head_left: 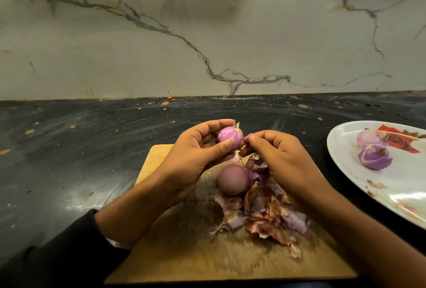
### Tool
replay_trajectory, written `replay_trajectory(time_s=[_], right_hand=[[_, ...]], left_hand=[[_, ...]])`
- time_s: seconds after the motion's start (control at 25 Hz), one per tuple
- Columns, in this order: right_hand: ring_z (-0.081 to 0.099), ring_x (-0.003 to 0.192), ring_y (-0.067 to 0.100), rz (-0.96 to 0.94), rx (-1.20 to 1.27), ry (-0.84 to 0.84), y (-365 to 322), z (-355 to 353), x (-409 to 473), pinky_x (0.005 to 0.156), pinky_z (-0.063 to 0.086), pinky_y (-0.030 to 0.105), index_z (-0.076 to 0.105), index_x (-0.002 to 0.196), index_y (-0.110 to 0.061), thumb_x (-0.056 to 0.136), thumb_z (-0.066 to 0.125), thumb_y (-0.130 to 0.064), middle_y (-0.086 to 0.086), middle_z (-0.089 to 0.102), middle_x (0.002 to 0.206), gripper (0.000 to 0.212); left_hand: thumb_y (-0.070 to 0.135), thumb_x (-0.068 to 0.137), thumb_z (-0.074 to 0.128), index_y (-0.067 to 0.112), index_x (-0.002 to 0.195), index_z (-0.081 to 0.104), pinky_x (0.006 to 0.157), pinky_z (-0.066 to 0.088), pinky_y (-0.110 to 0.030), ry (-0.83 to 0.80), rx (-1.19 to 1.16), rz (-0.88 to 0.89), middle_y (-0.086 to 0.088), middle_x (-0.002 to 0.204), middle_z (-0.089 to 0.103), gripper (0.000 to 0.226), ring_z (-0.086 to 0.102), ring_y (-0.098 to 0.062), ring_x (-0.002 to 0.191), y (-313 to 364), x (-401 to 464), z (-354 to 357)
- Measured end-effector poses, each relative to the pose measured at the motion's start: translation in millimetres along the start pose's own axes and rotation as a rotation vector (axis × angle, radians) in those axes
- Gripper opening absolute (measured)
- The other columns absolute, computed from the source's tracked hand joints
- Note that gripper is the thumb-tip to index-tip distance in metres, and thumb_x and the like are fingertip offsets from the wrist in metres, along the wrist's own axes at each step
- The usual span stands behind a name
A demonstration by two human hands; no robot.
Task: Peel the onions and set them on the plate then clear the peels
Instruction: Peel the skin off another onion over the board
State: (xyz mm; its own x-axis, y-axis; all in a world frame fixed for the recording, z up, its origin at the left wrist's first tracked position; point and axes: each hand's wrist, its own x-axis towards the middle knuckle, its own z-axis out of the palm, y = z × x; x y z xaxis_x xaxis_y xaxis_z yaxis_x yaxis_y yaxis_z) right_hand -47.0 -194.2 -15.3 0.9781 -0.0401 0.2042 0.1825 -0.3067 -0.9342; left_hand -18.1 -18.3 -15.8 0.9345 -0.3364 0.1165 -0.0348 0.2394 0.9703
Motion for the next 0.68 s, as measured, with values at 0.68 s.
replay_trajectory(time_s=[0.68], right_hand=[[0.058, 0.066, 0.007, -0.108, -0.237, 0.000, 1.8, 1.0, -1.3, 0.059, 0.049, 0.024, 0.063, 0.095, -0.019, 0.103, 0.051, -0.019, -0.002, 0.066, 0.078, 0.014]], left_hand=[[0.008, 0.078, 0.062, 0.010, 0.123, 0.062, 0.085, 0.060, -0.031, -0.017, -0.073, -0.008, -0.010, 0.119, 0.071, 0.045, 0.071, -0.022, 0.105, 0.9, 0.8, -0.6]])
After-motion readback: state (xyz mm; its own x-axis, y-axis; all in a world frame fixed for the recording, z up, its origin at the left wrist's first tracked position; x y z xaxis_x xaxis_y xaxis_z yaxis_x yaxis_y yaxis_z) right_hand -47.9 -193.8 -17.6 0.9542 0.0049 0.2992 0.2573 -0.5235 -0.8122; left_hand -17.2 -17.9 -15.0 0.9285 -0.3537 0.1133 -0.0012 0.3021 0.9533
